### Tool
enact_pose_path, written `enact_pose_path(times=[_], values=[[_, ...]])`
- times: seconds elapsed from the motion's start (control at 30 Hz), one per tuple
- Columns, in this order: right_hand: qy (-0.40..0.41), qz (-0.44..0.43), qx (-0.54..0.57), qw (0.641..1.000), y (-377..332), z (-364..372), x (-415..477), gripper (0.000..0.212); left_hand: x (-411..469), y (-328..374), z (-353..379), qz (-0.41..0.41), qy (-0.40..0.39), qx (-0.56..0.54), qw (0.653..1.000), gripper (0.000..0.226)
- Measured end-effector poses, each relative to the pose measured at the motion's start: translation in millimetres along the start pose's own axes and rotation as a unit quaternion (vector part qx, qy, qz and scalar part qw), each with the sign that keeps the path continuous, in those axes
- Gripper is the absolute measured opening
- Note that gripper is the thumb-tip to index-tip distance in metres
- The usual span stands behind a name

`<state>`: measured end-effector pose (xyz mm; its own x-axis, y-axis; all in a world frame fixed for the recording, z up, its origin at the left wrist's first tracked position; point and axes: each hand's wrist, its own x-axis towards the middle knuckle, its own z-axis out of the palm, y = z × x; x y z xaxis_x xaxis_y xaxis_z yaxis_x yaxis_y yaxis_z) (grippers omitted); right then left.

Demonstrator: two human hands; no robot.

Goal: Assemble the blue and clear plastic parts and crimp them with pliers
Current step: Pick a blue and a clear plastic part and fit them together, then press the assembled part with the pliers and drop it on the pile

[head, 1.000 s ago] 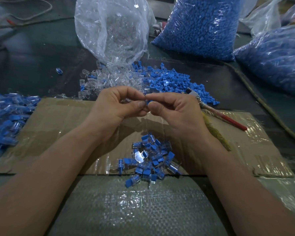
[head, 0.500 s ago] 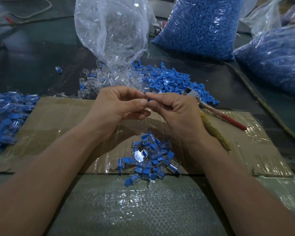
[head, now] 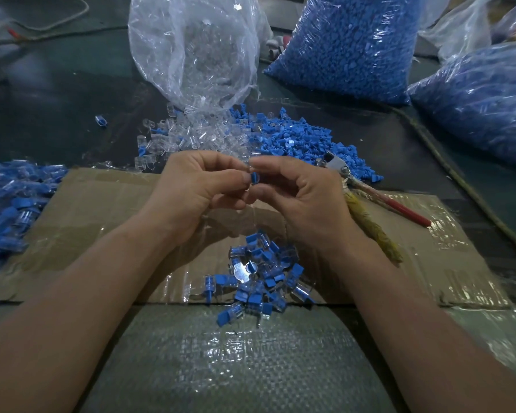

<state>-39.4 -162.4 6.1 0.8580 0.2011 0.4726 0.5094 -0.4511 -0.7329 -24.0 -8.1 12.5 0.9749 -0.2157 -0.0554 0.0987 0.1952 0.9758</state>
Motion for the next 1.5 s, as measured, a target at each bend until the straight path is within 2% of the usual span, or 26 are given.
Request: enact_pose_path(times=[0.1,0.37,0.57,0.83,0.9,1.0,1.1,1.2,1.37,1.5], values=[[0.013,-0.016,-0.002,1.0,0.2,-0.1,-0.3,0.028,-0.3,-0.1,0.2,0.0,-0.002,0.006,1.0,0.015],[0.05,-0.043,-0.029,0.997,1.7,0.1,-0.2,0.026,1.1,0.5,-1.1,-0.014,-0.035,-0.035,0.999,0.019],[0.029,-0.048,-0.045,0.997,-1.3,-1.4,-0.1,0.025,0.2,-0.1,-0.6,-0.016,-0.037,-0.012,0.999,0.008],[0.014,-0.029,-0.045,0.998,-5.2,-2.5,-1.0,0.026,0.5,-2.6,-1.1,0.001,-0.024,0.019,1.0,0.009],[0.004,-0.007,-0.063,0.998,-6.8,-4.0,-0.6,0.03,0.4,-3.7,-1.0,-0.002,-0.017,0.013,1.0,0.004],[0.019,0.083,-0.106,0.991,-5.6,-12.6,1.1,0.039,0.6,-3.5,-0.9,-0.011,-0.005,-0.002,1.0,0.003],[0.044,0.144,-0.2,0.968,3.4,-34.3,6.0,0.043,1.0,-2.1,-0.5,-0.006,-0.002,-0.003,1.0,0.013],[0.022,0.217,-0.305,0.927,16.3,-59.2,8.4,0.055,2.0,-1.7,0.1,0.004,-0.001,0.004,1.0,0.007],[-0.047,0.353,-0.351,0.866,28.3,-83.4,3.3,0.084,2.5,-0.9,0.1,0.01,-0.001,0.001,1.0,0.009],[-0.112,0.399,-0.382,0.826,30.6,-86.4,3.2,0.079,2.4,-1.6,-0.9,0.014,-0.003,-0.002,1.0,0.016]])
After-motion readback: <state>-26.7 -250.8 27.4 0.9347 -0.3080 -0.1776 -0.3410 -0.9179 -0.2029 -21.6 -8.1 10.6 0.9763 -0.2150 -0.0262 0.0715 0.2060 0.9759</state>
